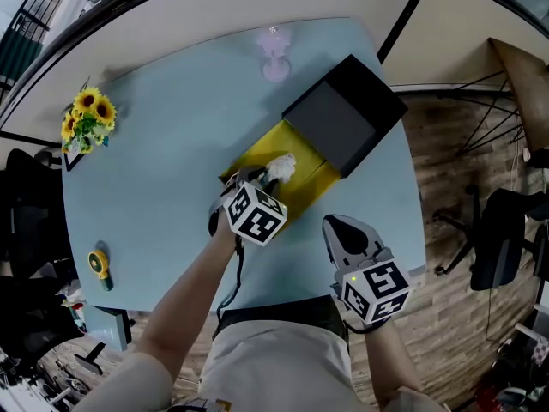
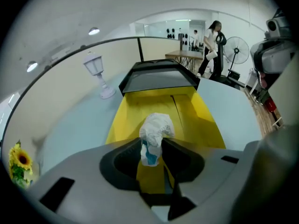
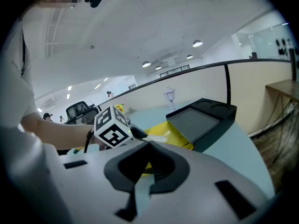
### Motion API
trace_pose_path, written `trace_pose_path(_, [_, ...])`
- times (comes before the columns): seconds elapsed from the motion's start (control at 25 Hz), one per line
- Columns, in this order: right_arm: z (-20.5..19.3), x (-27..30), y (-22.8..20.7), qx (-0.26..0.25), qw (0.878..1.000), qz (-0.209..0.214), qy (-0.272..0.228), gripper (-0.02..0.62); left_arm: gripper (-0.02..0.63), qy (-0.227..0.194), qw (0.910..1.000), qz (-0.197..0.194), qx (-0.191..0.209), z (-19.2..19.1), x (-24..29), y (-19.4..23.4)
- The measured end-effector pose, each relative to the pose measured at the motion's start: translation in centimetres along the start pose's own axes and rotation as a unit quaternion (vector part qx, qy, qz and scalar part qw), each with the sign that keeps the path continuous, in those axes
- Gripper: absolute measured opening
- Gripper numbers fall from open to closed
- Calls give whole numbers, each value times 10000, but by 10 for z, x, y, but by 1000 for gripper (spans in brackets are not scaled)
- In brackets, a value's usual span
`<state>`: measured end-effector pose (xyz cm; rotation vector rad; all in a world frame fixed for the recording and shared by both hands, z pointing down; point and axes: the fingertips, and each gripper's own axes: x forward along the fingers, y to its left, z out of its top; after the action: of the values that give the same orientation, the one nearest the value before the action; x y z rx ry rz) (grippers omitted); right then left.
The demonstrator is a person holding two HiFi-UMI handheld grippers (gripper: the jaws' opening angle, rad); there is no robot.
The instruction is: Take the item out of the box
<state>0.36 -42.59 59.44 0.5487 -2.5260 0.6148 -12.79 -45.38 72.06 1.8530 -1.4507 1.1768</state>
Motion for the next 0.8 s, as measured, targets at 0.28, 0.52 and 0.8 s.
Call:
trace_pose_path(0.28, [22, -18, 11, -82, 9999, -26, -121, 5, 84, -183, 9995, -12, -276, 3, -32, 0])
trace_pose_path(0.52, [72, -52, 34, -152, 9982, 80, -569, 5, 77, -584, 9971, 318, -361, 27, -91, 19])
trace_pose_path(0.8, [127, -97, 64, -472, 9925, 25, -1128, 3, 75, -1282, 9891, 597, -410, 59, -182, 35])
